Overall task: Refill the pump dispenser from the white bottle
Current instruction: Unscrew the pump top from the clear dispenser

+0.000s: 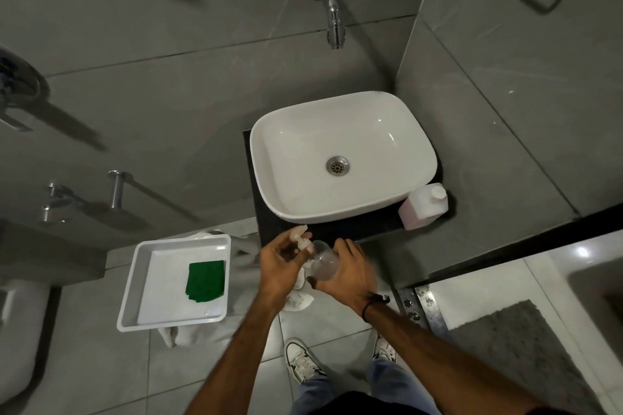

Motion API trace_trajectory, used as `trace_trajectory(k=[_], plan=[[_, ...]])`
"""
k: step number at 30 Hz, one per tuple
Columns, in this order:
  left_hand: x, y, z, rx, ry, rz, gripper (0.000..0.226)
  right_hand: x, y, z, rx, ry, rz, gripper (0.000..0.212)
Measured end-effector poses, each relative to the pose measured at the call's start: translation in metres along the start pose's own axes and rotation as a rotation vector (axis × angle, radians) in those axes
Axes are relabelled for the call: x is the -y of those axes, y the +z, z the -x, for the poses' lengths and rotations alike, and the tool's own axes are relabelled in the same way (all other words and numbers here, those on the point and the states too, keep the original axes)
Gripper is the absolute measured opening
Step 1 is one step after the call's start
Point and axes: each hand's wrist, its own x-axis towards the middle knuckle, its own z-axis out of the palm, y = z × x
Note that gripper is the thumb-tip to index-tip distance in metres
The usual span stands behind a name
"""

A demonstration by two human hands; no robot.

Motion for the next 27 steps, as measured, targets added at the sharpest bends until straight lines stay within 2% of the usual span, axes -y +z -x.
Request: trace_trajectory(k=[6,10,14,16,19,22,24,27], plan=[[0.001,0.042,0.002,-0.4,0.018,-0.104,0.033,-0.028,-0.016,-0.003,0.01,-0.065,0.168,0.071],[0.001,0.055,-0.008,-0.572,0.012,-0.011,0.036,-0.056,-0.031,-0.004,0.031,-0.03,0.236,0.069],[0.006,0.045,-0.02,-0.691,-0.068,0.223,0.028,-0.09,-0.048,-0.005,0.053,0.105,0.161,0.069],[0.014,0.039,-0.026,-0.774,-0.114,0.249,0.028,-0.105,-0.057,-0.003,0.073,0.167,0.108,0.068],[0.03,0.044,-0.034,-0.744,-0.179,0.189,0.034,-0.122,-0.066,-0.002,0.092,0.206,0.049,0.065],[0.041,0.062,-0.042,-0.615,-0.178,-0.021,0.042,-0.133,-0.072,-0.001,0.118,0.216,0.005,0.066],[0.045,0.077,-0.046,-0.559,-0.143,-0.176,0.049,-0.139,-0.076,0.0,0.123,0.219,-0.009,0.067],[0.051,0.099,-0.048,-0.531,-0.027,-0.239,0.056,-0.148,-0.078,0.002,0.134,0.228,-0.015,0.069]])
